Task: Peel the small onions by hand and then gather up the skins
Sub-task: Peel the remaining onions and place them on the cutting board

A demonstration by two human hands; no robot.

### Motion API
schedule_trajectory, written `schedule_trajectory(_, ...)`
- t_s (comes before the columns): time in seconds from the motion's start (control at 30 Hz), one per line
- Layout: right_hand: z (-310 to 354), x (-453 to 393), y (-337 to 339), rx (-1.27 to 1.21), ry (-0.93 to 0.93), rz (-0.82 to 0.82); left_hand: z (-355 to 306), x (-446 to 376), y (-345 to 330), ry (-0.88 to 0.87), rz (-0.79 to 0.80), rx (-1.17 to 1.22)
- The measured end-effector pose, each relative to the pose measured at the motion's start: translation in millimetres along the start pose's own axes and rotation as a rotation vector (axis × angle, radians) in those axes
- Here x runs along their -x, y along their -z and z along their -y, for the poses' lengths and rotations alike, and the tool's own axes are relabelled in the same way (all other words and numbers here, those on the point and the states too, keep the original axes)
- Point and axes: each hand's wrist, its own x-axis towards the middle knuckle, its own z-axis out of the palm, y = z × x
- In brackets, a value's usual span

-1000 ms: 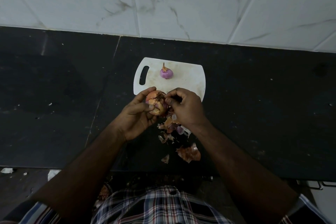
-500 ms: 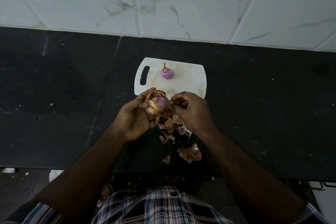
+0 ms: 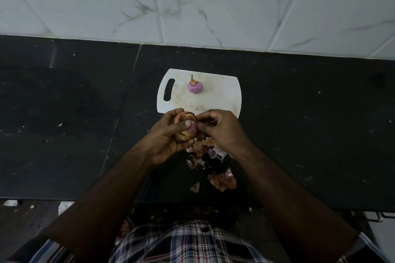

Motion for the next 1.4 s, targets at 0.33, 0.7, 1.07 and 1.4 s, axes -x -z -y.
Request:
schedule_trajectory(0.33, -8, 1, -6, 0.267, 0.026, -0.081, -5, 2, 4, -0.001, 0.168, 0.069)
schedule_trajectory(0.7, -25, 8, -2, 0.496, 0.128, 0.055, -4, 0, -3, -0.055, 0.063, 0.223)
schedule_trajectory(1.07, 0, 7, 27, 0.486, 0.105, 0.022, -10, 4, 5, 0.058, -0.069, 0.190)
schedule_trajectory(1.4, 30, -4, 4, 0.251, 0.229, 0.078, -13, 9, -6, 0.090, 0.008, 0.112)
